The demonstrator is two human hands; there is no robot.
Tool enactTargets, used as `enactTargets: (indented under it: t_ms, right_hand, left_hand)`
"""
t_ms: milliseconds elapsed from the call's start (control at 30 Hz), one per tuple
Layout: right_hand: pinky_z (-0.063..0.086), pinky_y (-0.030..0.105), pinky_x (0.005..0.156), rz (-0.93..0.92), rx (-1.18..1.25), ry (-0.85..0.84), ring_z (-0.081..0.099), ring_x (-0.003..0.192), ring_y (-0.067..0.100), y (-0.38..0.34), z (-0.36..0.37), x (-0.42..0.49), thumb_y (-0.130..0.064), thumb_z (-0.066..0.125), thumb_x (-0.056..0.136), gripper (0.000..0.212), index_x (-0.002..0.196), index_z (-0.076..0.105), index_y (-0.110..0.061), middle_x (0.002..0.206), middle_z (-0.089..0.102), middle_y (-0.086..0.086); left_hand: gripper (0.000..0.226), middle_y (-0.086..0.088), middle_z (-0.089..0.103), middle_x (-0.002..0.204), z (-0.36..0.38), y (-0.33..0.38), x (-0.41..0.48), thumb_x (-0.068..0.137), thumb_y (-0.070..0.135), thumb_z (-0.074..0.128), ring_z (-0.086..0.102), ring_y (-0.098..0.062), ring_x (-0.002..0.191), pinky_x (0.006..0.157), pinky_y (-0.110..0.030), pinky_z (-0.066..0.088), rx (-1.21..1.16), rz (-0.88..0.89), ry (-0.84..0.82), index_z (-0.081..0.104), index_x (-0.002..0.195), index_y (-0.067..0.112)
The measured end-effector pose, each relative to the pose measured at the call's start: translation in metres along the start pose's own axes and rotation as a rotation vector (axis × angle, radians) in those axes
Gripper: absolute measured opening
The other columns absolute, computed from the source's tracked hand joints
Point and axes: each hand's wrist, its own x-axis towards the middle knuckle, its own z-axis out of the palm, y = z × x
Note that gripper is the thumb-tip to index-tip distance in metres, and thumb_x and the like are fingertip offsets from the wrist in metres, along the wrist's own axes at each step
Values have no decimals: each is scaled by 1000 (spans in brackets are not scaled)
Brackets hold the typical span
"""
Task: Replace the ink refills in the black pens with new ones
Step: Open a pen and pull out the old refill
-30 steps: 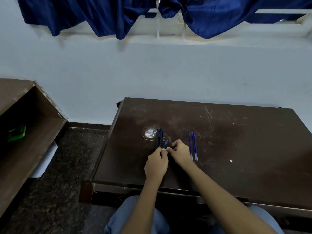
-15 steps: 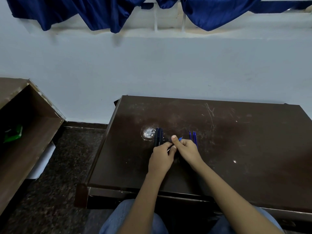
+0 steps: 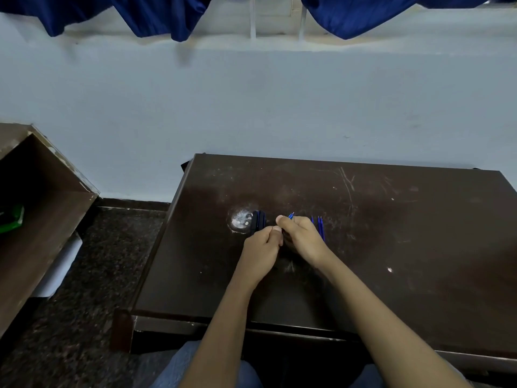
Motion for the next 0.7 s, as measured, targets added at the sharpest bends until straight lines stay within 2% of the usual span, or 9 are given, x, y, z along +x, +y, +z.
enactTargets:
  t_ms: [67,133,267,367,433,533,600,700]
  right_hand:
    - [31,19,47,-29,28,-57,36,43,9,-3,0,-1,-26,40,99,49,55,53,-9,50,49,4]
    - [32,21,52,-35,30,-99,38,49,13,-5,-1,-2,-29,37,101,47,60,54,-12,58,50,5]
    - [35,20,60,-42,-82,-94,42,54,1,-4,1,3,-44,35,100,46,71,50,-11,60,52,-11]
    - [38,32,61,-2,-69,28,47,59,11,0,7,7,-65,50,82,57,75,48,-8,67,56,2]
    - [40,31,59,46,37,81,49,58,15,-1,7,9,-53,61,83,45,70,46,-12,62,56,3]
    - [39,23,58,119,126,60,46,54,7,-5,3,10,-27,62,91,27,69,54,-12,56,54,-5]
    - [38,25,61,164,205,30,47,58,8,-3,1,11,-14,57,93,16,79,64,-12,61,56,-5]
    - [42,20,63,264,438,-9,56,66,7,-5,1,13,-2,48,94,23,95,68,-12,78,63,-3]
  left_hand:
    - [39,9,41,56,-3,2,3,99,37,35,33,-5,46,45,-18,28,-131,-105,-74,49,67,21]
    - [40,12,38,52,-8,3,4,99,39,35,28,-2,41,39,-15,25,-207,-151,-120,49,66,23]
    - [38,10,45,57,-9,2,5,98,34,38,38,-1,47,47,-16,32,-82,-41,35,55,68,21]
    - [34,6,55,63,-9,0,6,99,29,41,48,-4,53,48,-13,36,53,26,121,55,69,19]
    - [27,6,61,70,-10,-1,8,98,29,45,54,-4,59,54,-17,40,126,45,138,60,78,18]
    - [17,4,65,75,-12,-3,10,96,30,51,58,-9,63,61,-27,47,197,86,190,61,88,19]
    - [16,2,66,74,-11,-3,9,95,29,52,58,-11,62,63,-34,51,199,85,202,62,87,19]
    - [16,2,68,74,-11,-6,9,93,30,54,62,-16,70,70,-37,53,194,64,198,63,85,20]
